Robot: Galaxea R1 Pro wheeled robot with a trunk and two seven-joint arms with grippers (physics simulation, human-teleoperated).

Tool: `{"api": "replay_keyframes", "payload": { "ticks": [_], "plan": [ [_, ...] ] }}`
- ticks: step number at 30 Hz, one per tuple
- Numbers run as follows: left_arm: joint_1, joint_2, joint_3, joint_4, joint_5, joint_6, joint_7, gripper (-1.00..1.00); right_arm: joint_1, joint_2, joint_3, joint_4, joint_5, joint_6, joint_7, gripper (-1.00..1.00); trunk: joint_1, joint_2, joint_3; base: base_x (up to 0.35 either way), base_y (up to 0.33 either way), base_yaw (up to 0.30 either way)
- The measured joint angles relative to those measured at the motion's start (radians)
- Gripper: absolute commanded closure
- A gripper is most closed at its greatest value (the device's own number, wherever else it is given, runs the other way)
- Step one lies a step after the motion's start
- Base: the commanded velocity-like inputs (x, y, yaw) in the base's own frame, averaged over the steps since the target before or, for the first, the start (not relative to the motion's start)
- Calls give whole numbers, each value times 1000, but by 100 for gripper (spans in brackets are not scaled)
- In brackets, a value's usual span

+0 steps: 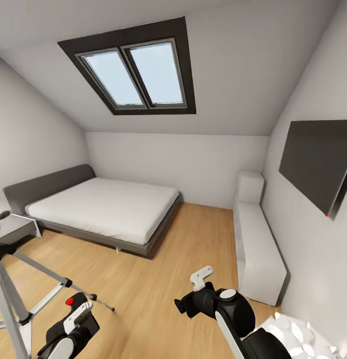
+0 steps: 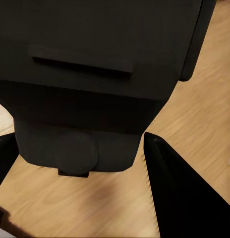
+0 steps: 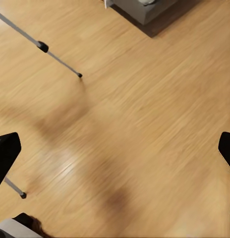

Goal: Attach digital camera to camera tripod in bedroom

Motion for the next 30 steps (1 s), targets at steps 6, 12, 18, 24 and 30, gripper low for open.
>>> {"api": "replay_keyframes", "payload": {
  "ticks": [6, 12, 18, 24, 30],
  "plan": [
    [0, 0, 0, 0, 0, 0, 1, 100, 0, 0, 0, 0, 0, 0, 1, -100, 0, 0, 0, 289, -180, 10],
    [0, 0, 0, 0, 0, -1, 2, 100, 0, 0, 0, 0, 0, 0, 1, -100, 0, 0, 0, 195, -157, 2],
    [0, 0, 1, 0, 0, -1, -1, 100, -1, 0, 0, 0, 0, 0, 1, -100, 0, 0, 0, 65, -42, 0],
    [0, 0, 1, 0, 0, -1, -1, 100, 0, 0, 0, 0, 0, 0, 1, -100, 0, 0, 0, 213, -9, 0],
    [0, 0, 1, 0, 0, -1, 0, 100, 0, 0, 0, 0, 0, 0, 1, -100, 0, 0, 0, 299, -2, 0]
  ]
}}
